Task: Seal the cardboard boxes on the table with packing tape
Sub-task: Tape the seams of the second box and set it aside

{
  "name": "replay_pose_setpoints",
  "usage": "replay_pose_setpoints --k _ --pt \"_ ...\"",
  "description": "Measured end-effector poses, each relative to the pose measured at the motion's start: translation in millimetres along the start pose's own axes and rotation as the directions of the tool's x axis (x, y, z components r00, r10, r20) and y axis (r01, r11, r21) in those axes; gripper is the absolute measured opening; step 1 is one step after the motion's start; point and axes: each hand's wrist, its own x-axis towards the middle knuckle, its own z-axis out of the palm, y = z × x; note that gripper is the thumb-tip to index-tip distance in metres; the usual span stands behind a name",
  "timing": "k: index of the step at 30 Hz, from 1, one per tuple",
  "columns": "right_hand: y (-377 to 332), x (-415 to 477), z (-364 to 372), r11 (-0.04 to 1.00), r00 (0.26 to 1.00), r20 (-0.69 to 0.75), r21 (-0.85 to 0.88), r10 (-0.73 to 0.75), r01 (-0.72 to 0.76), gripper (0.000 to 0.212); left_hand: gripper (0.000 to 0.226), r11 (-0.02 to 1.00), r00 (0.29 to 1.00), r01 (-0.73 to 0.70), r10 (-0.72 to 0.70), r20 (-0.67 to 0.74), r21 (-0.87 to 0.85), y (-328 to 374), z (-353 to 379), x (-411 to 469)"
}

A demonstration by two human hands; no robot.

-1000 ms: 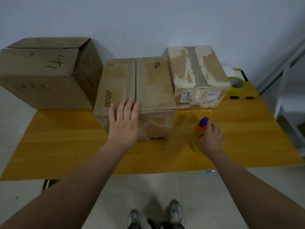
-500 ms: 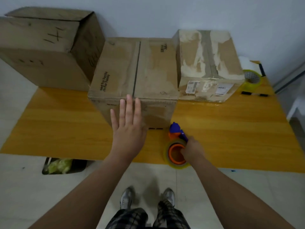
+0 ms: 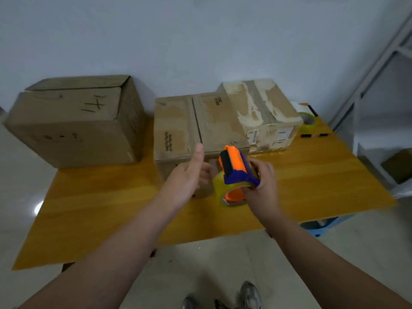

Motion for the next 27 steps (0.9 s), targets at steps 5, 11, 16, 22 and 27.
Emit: replay_pose_setpoints --k 5,11,16,22,27 --pt "-36 0 31 0.989 0.995 -0.019 -0.11 -0.098 0.096 0.058 0.045 1.0 0.999 -0.019 0.02 -0.035 0.019 12 -42 -12" --pt "-69 -6 44 0.978 0.974 0.163 -0.115 -0.157 0.177 0.063 0.025 0.986 0.996 -0.064 0.072 -0.045 0.155 6 -88 -7" --pt "-91 -10 37 0.914 0.854 0.446 -0.166 -0.266 0.371 0.094 0.03 0.896 0.987 -0.121 0.156 -0.047 0.426 9 -110 -3" --pt "-117 10 12 0.583 0.724 0.624 -0.483 -0.295 0.653 0.093 0.026 0.964 0.996 -0.072 0.083 -0.032 0.258 -10 -123 -6" --pt "-112 22 -14 0.436 0.755 0.619 -0.631 -0.216 0.642 0.085 0.026 0.983 0.979 -0.017 0.053 -0.195 0.181 -30 -150 -2"
